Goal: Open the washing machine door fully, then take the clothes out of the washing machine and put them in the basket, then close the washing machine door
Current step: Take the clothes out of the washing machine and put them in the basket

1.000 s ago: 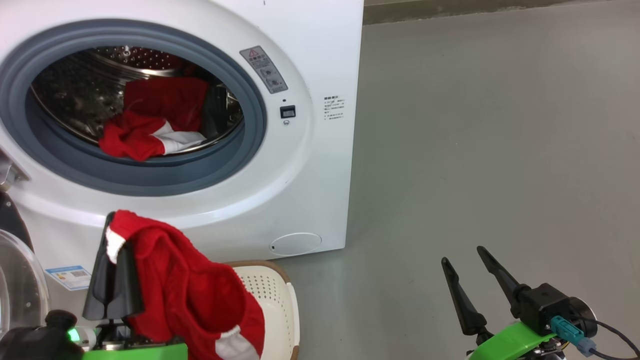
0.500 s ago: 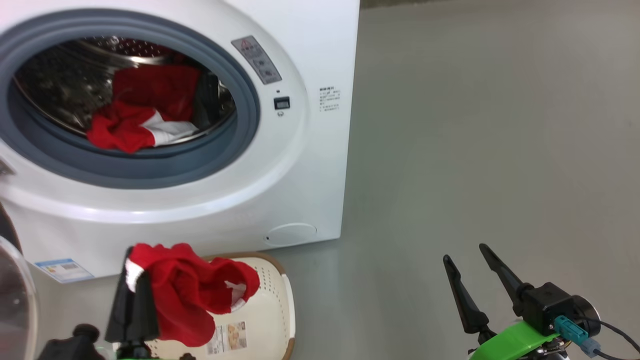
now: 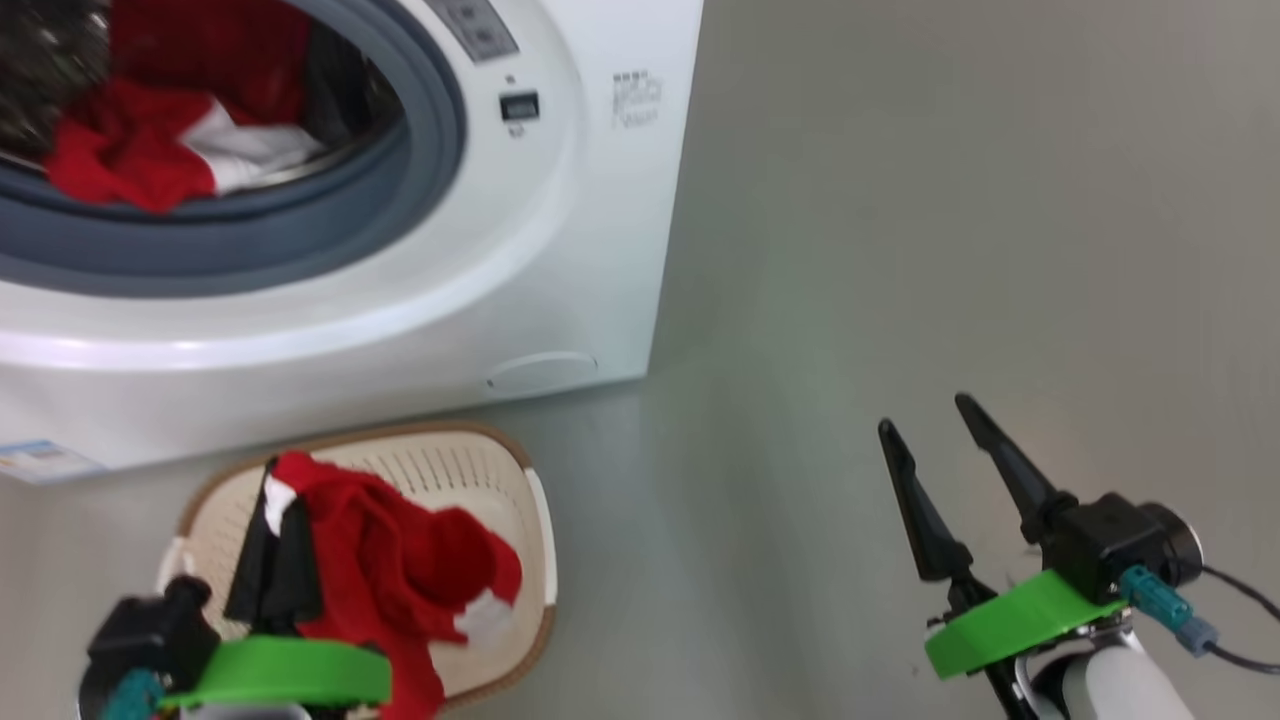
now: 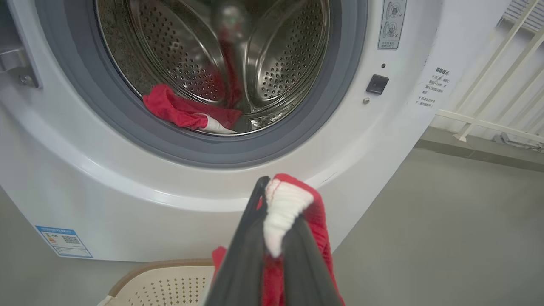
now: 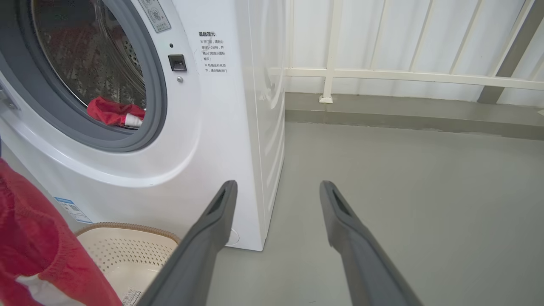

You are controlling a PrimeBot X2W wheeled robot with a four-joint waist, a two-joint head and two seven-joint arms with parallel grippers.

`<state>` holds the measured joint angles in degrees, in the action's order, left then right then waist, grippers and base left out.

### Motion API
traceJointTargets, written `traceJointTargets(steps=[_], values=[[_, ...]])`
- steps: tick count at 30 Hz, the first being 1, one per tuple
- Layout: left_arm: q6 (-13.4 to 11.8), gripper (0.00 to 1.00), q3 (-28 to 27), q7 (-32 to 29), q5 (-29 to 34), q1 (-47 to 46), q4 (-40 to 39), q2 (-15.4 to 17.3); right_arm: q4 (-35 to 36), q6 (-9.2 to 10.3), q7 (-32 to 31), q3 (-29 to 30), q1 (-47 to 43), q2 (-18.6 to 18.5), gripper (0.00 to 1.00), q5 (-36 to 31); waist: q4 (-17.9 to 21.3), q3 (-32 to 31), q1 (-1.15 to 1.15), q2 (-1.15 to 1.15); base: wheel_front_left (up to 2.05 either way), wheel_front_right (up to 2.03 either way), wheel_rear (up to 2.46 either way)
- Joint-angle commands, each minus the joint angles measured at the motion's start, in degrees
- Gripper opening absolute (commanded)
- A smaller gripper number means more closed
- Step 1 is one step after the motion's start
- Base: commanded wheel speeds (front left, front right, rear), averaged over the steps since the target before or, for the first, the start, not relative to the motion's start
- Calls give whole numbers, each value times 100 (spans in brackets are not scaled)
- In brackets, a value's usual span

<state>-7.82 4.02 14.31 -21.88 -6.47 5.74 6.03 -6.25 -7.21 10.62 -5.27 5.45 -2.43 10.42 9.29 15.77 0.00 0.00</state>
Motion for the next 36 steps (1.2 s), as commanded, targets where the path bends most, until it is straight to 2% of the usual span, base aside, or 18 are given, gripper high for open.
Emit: traceJointTargets(steps=[1,9,17,25,35,36], values=[[82,0,-251,68,77,-220,-32,24,169,-28,60,-132,193,-44,100,20,187,542,0,0,0,0,0],[582,0,-676,68,323,-779,1158,-154,157,-28,199,-177,537,-44,100,80,332,1158,0,0,0,0,0],[898,0,-924,68,366,-1271,2796,-259,73,-28,302,-236,750,-44,100,131,415,1506,0,0,0,0,0],[1045,0,-1079,69,402,-1824,4121,-292,27,-28,362,-244,883,-44,100,147,427,1743,0,0,0,0,0],[1184,0,-1278,69,509,-2139,4670,-298,-42,-28,400,-233,941,-44,100,172,412,1722,0,0,0,0,0],[1190,12,-1293,69,529,-2147,4701,-299,-54,-28,402,-233,943,-44,100,174,408,1700,0,0,0,0,0]])
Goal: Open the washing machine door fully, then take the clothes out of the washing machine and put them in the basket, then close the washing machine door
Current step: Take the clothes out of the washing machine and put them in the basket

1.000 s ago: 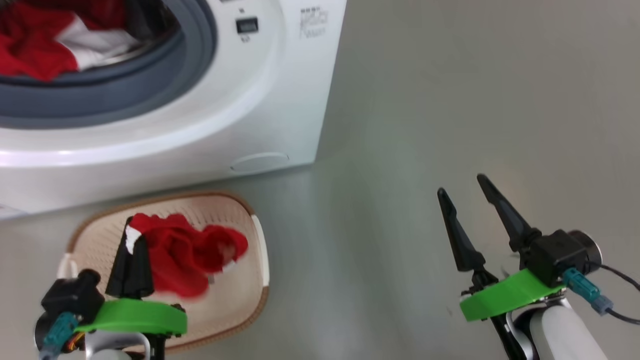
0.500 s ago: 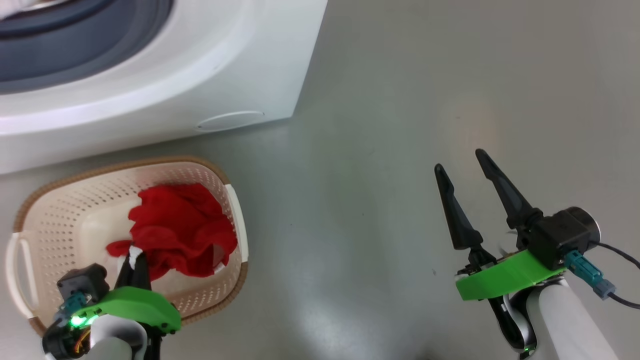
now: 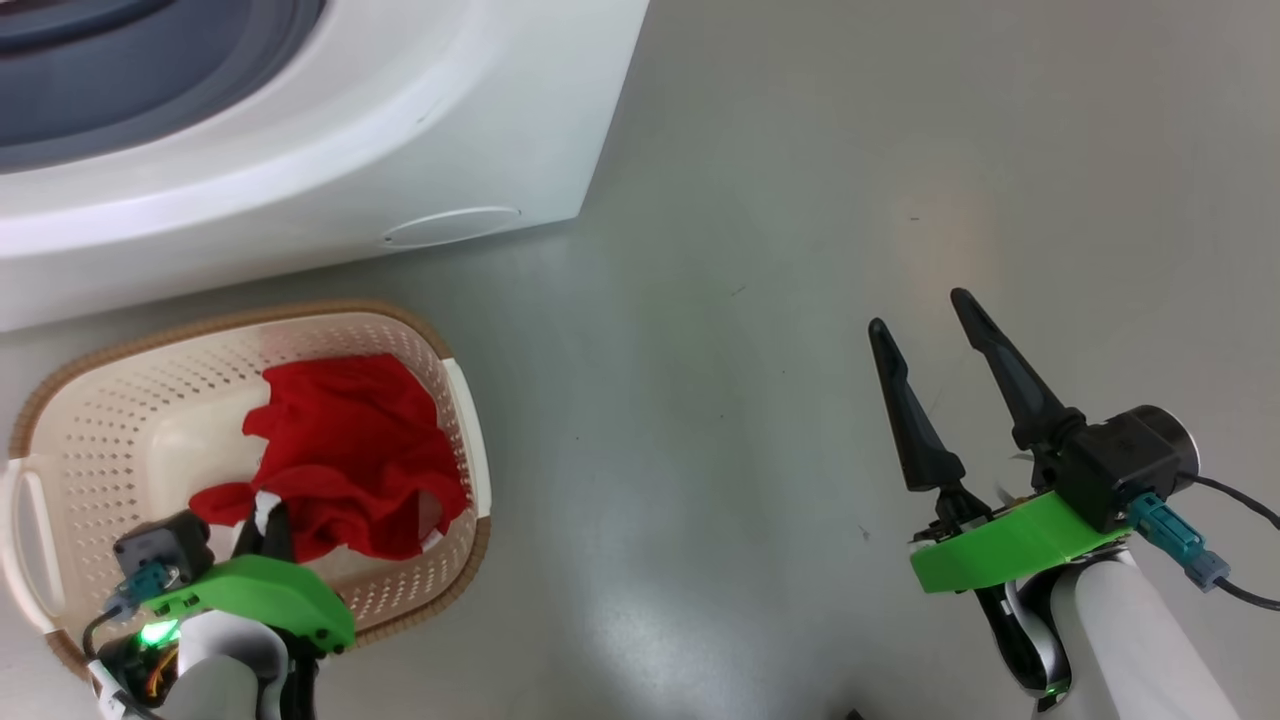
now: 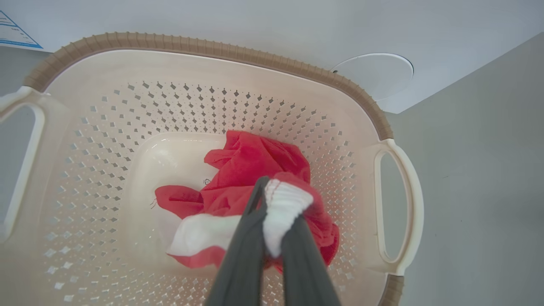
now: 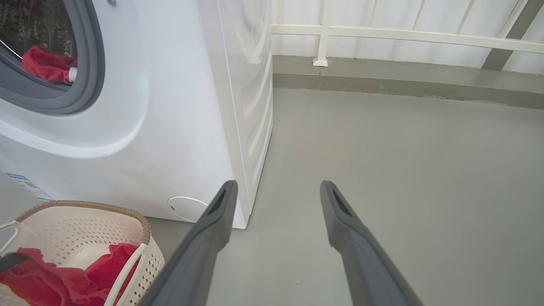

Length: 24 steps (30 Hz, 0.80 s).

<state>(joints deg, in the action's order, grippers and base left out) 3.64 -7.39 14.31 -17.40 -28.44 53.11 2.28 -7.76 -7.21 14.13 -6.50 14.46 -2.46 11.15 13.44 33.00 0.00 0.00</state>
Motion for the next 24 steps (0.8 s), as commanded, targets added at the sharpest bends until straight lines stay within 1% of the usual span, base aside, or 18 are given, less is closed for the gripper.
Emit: traceJointTargets(steps=[1,2,3,4,6,14,19,24], values=[[52,38,-171,69,91,48,-2,75,83,-28,53,-110,41,-42,100,102,-15,-59,0,0,0,0,0],[57,59,-196,69,96,45,29,75,70,-28,55,-114,38,-42,100,104,-21,-87,0,0,0,0,0],[59,95,-216,69,109,46,54,74,55,-28,57,-122,33,-42,100,105,-30,-131,0,0,0,0,0],[43,100,-248,69,109,50,68,73,42,-28,59,-129,24,-42,100,113,-44,-174,0,0,0,0,0],[3,100,-321,69,93,71,67,69,9,-28,63,-139,0,-42,100,127,-75,-279,0,0,0,0,0],[53,100,-291,69,24,296,-297,62,-190,-28,73,-227,-132,-42,100,215,-293,-872,0,0,0,0,0],[-27,100,-61,69,-59,580,-886,61,-338,-28,75,-255,-262,-42,100,208,-501,-1322,0,0,0,0,0],[-176,100,296,69,-156,994,-1720,61,-492,-28,63,-230,-438,-42,100,190,-723,-1794,0,0,0,0,0]])
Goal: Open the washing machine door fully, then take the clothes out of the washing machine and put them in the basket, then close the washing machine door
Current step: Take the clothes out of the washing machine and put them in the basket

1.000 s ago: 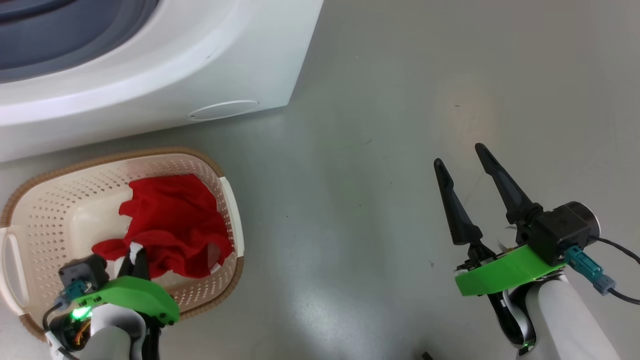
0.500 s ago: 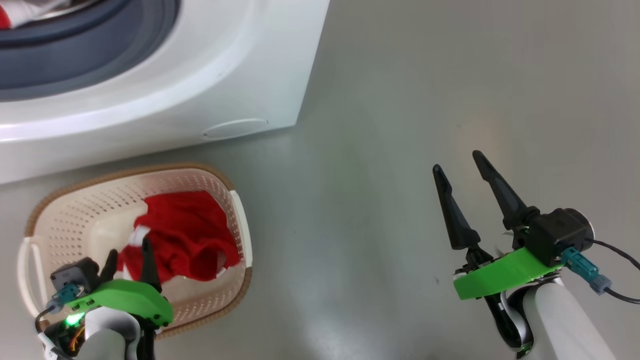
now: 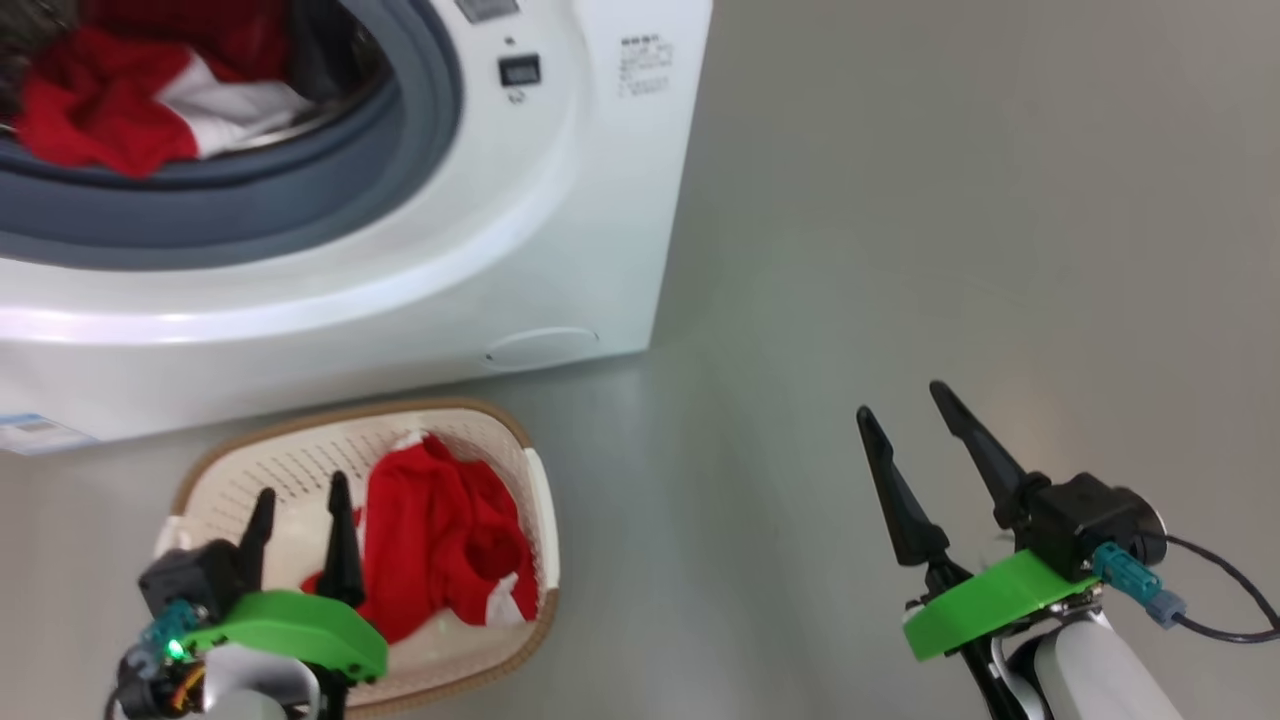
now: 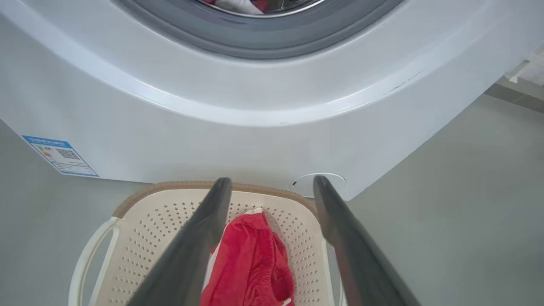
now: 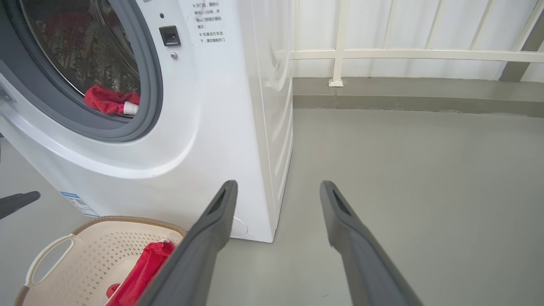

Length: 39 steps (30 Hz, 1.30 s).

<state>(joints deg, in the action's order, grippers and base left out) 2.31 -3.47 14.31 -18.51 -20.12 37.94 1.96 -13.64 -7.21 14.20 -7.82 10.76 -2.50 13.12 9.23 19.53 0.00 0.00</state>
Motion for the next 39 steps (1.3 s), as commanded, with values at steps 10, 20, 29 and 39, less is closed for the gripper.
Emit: traceJointTargets(steps=[10,20,29,39], values=[[-386,100,574,69,232,1191,-2097,93,-47,-28,-60,19,-515,-38,100,-54,-607,-1320,0,0,0,0,0],[-643,100,831,-355,653,1867,-3246,300,63,-28,-206,147,-877,-38,100,-114,-718,-1787,0,0,0,0,0],[-850,100,887,-759,706,2566,-4090,349,283,-28,-335,320,-1165,-38,100,-151,-725,-2052,0,0,0,0,0],[-911,100,905,-827,636,2882,-4261,365,436,-28,-427,393,-1327,-38,100,-166,-709,-2145,0,0,0,0,0]])
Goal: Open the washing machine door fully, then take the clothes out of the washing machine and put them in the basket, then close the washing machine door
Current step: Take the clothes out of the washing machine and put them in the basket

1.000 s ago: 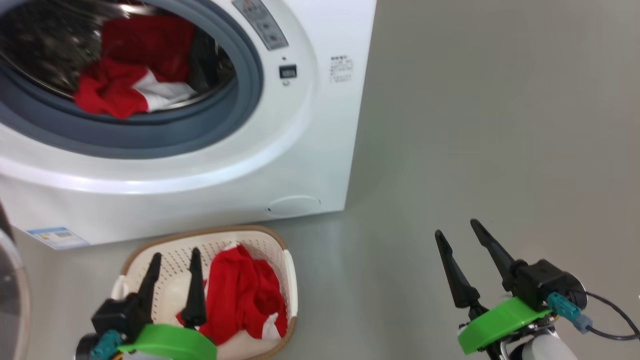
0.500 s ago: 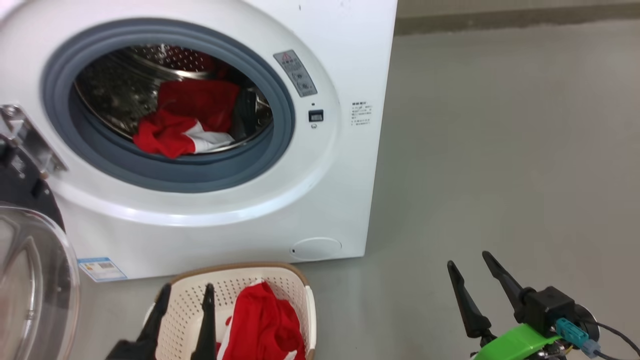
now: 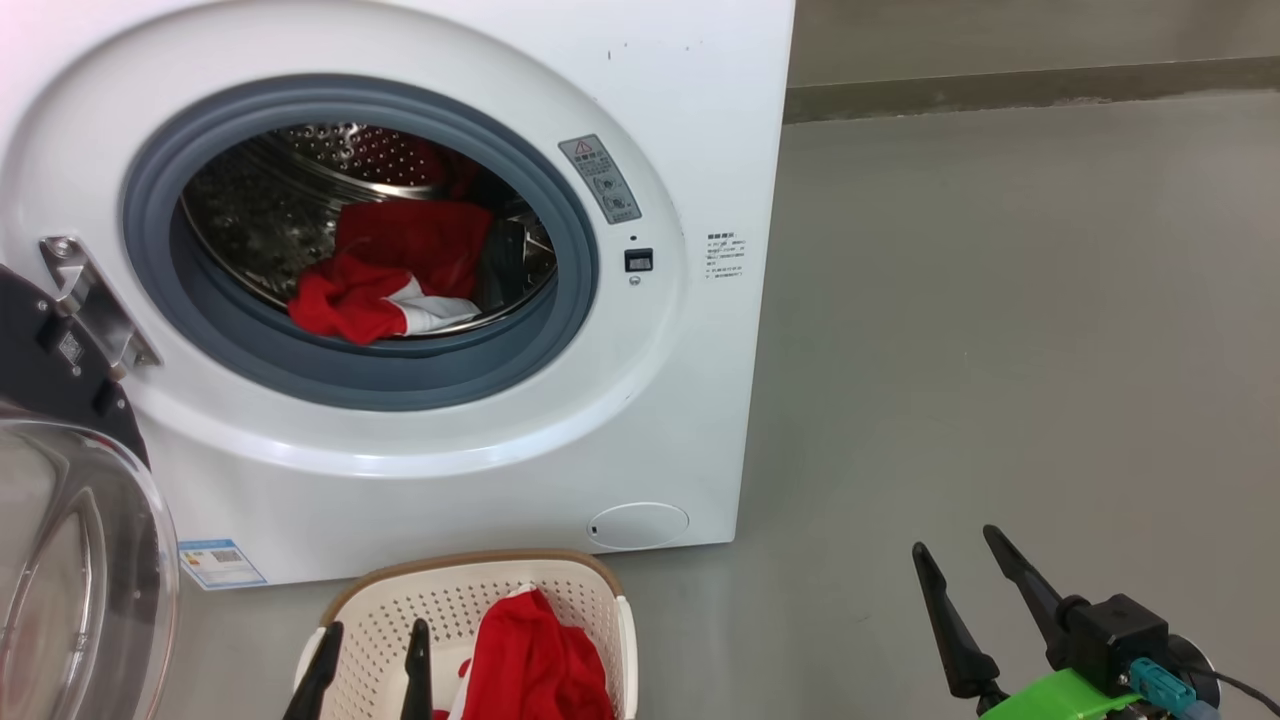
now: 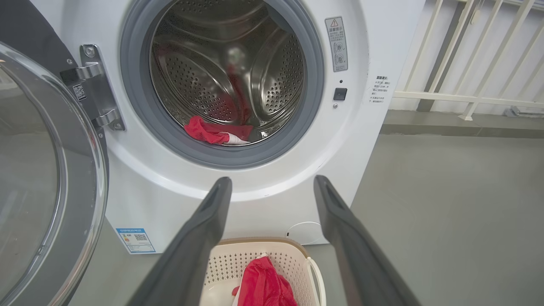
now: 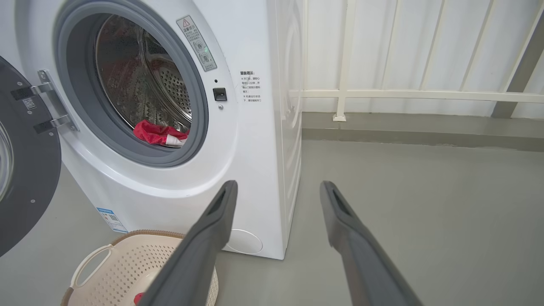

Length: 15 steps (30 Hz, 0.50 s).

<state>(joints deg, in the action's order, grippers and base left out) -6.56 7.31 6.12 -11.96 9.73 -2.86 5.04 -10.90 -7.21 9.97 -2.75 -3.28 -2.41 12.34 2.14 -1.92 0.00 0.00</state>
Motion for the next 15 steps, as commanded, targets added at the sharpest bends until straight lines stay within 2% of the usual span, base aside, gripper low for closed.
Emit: traceJointTargets(steps=[1,15], values=[[-30,100,-171,-12,-20,-90,-179,59,175,-28,-8,-108,69,-47,100,-91,3,-3,0,0,0,0,0],[-77,100,-120,-32,-49,-88,-186,94,261,-28,-53,-90,34,-46,100,-85,-7,12,0,0,0,0,0]])
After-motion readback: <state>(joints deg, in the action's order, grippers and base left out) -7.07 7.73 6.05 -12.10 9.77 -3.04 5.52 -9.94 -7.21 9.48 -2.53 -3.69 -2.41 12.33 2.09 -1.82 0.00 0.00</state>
